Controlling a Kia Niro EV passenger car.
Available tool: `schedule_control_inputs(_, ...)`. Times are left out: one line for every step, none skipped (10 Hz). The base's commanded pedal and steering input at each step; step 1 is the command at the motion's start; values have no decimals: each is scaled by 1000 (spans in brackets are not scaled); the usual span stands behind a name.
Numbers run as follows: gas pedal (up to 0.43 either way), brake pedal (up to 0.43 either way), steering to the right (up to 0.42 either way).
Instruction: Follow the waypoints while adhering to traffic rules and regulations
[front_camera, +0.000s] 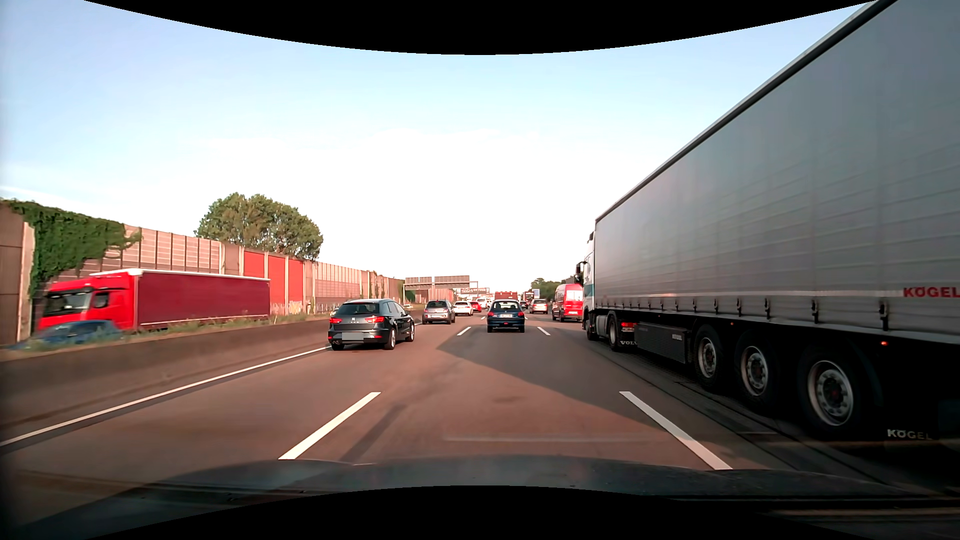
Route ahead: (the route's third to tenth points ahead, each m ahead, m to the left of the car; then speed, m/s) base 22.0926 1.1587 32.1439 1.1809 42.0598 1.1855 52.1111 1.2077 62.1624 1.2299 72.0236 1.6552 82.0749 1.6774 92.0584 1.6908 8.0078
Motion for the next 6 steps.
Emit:
schedule_control_inputs(157, 0, -6)
schedule_control_inputs(157, 0, -6)
schedule_control_inputs(157, 0, -6)
schedule_control_inputs(157, 0, -6)
schedule_control_inputs(157, 0, -6)
schedule_control_inputs(157, 0, -8)
